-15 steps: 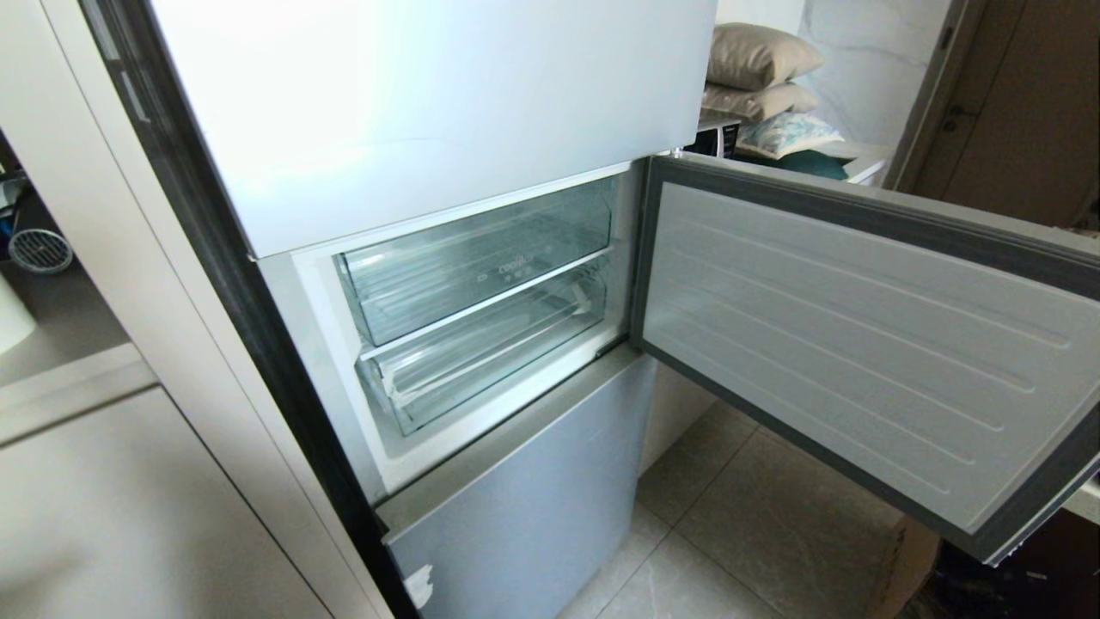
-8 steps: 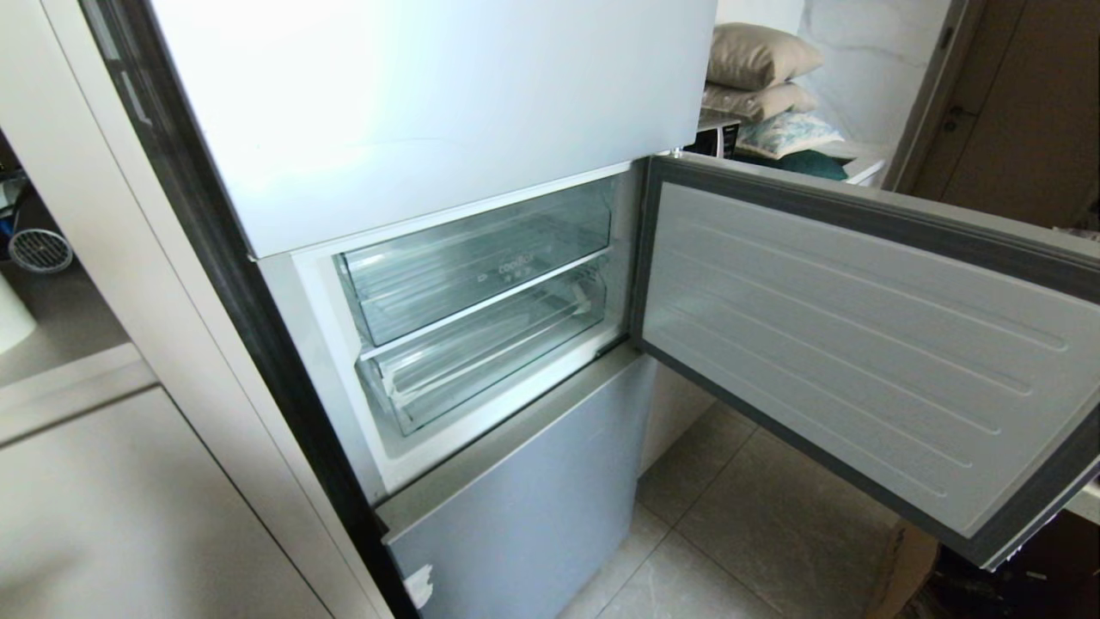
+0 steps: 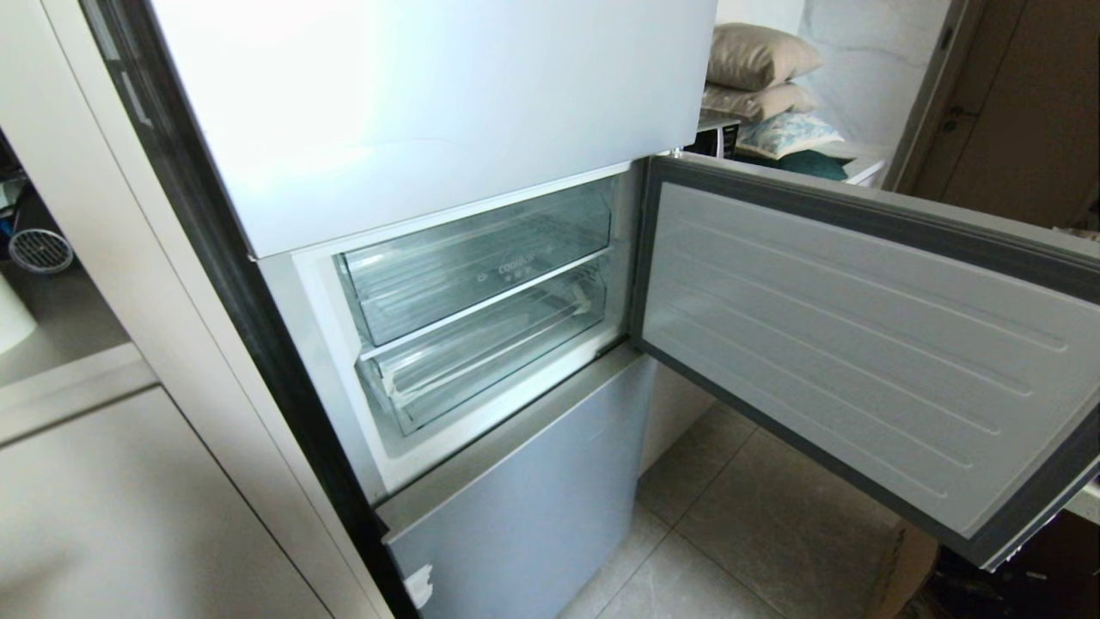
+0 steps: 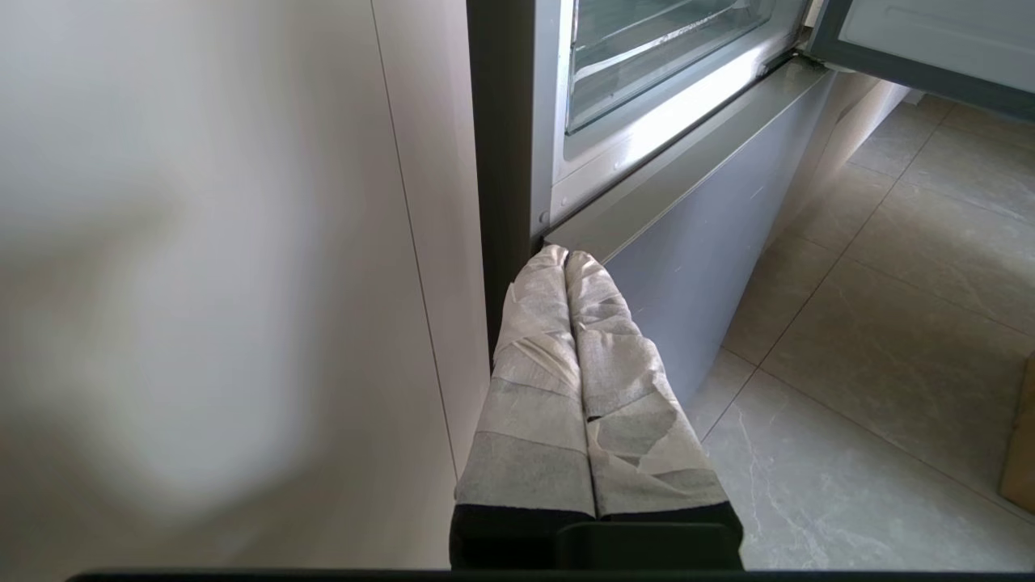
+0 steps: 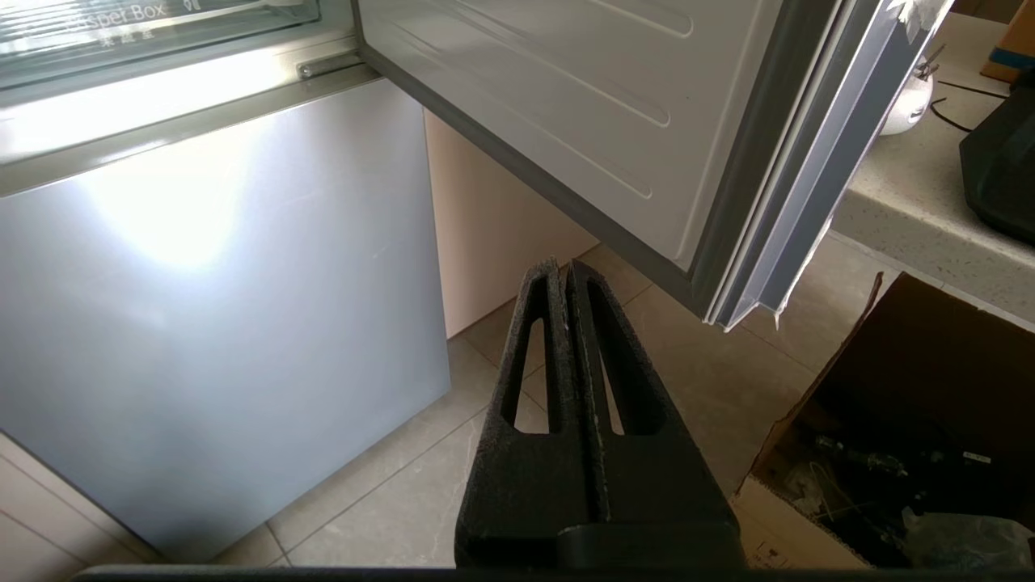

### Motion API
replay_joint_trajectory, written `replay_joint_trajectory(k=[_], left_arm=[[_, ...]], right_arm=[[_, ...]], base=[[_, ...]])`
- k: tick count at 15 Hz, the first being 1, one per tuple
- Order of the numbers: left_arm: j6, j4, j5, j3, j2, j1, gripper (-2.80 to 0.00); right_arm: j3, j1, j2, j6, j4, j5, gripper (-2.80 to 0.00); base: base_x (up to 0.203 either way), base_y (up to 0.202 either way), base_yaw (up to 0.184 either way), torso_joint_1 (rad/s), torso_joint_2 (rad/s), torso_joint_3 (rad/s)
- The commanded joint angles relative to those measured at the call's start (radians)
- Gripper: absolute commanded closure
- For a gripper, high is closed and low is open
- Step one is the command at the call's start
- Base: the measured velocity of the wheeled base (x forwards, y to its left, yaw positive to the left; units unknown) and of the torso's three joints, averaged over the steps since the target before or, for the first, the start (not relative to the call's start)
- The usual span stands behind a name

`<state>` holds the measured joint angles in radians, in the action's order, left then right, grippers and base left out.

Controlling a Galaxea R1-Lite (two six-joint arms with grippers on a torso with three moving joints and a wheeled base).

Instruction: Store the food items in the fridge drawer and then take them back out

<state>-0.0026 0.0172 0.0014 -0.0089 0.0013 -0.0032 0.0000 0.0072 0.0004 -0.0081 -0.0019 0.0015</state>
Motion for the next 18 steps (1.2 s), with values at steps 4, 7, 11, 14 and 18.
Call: replay_joint_trajectory(k=[4, 7, 11, 14, 18], left_arm=[[0.0, 0.0, 0.0, 0.0, 0.0, 0.0, 0.0], [0.0, 0.0, 0.0, 0.0, 0.0, 0.0, 0.0], [0.0, 0.0, 0.0, 0.0, 0.0, 0.0, 0.0], [0.0, 0.0, 0.0, 0.0, 0.0, 0.0, 0.0], [0.0, 0.0, 0.0, 0.0, 0.0, 0.0, 0.0]], right_arm=[[0.0, -0.001, 0.001, -0.003, 0.0, 0.0, 0.0], [0.0, 0.0, 0.001, 0.002, 0.0, 0.0, 0.0], [0.0, 0.0, 0.0, 0.0, 0.0, 0.0, 0.0], [0.0, 0.0, 0.0, 0.002, 0.0, 0.0, 0.0], [0.0, 0.0, 0.0, 0.002, 0.0, 0.0, 0.0]], base=[[0.0, 0.0, 0.0, 0.0, 0.0, 0.0], [0.0, 0.0, 0.0, 0.0, 0.0, 0.0], [0.004, -0.003, 0.092, 0.001, 0.0, 0.004], [0.001, -0.008, 0.178, 0.001, 0.0, 0.004], [0.001, -0.009, 0.173, 0.003, 0.0, 0.001]])
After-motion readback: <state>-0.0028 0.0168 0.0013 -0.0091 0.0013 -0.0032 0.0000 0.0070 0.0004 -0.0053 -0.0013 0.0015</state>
